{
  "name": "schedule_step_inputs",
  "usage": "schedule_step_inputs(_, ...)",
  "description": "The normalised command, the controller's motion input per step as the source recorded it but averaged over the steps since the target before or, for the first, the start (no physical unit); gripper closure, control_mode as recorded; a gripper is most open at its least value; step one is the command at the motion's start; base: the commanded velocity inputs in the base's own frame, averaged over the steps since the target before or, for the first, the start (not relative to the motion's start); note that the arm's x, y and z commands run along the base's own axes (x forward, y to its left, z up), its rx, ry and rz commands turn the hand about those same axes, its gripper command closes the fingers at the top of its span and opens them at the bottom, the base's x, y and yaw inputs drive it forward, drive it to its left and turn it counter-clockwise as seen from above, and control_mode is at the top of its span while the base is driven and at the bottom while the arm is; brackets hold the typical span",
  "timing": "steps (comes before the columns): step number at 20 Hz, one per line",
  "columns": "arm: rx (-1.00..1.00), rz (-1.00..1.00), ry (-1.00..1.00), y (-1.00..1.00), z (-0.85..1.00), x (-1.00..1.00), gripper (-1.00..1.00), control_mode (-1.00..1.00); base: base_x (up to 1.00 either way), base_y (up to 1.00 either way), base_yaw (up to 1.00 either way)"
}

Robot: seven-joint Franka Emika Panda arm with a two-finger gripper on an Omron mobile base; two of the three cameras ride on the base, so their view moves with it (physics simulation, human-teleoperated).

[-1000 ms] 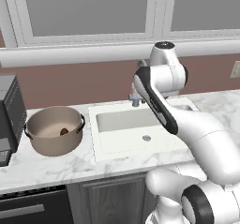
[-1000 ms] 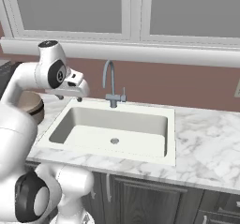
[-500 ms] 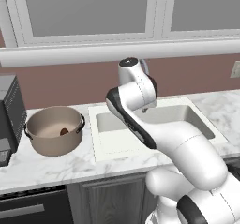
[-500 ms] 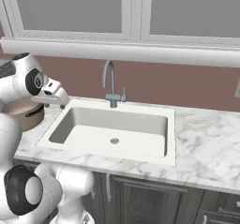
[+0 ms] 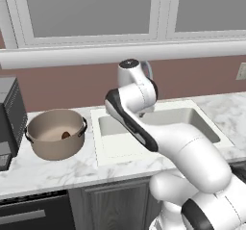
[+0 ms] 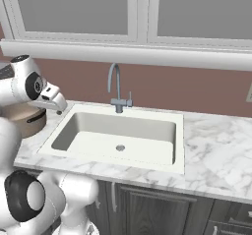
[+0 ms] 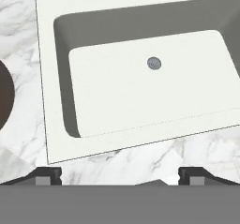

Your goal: Dump the sweet potato from the pot into the sink. Then turn on the water and wash the sweet potato. Then turn off the water and put the sweet potato back in the pot.

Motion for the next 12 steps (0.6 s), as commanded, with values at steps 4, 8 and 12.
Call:
schedule_step_inputs(4, 0.07, 0.00, 0.01, 0.48, -0.02, 0.25, -1.00, -1.00, 0.00, 0.00, 0.00)
schedule_step_inputs(8, 0.06, 0.00, 0.00, 0.55, -0.04, 0.37, -1.00, -1.00, 0.00, 0.00, 0.00)
schedule_step_inputs(12, 0.06, 0.00, 0.00, 0.51, -0.06, 0.34, -1.00, -1.00, 0.00, 0.00, 0.00)
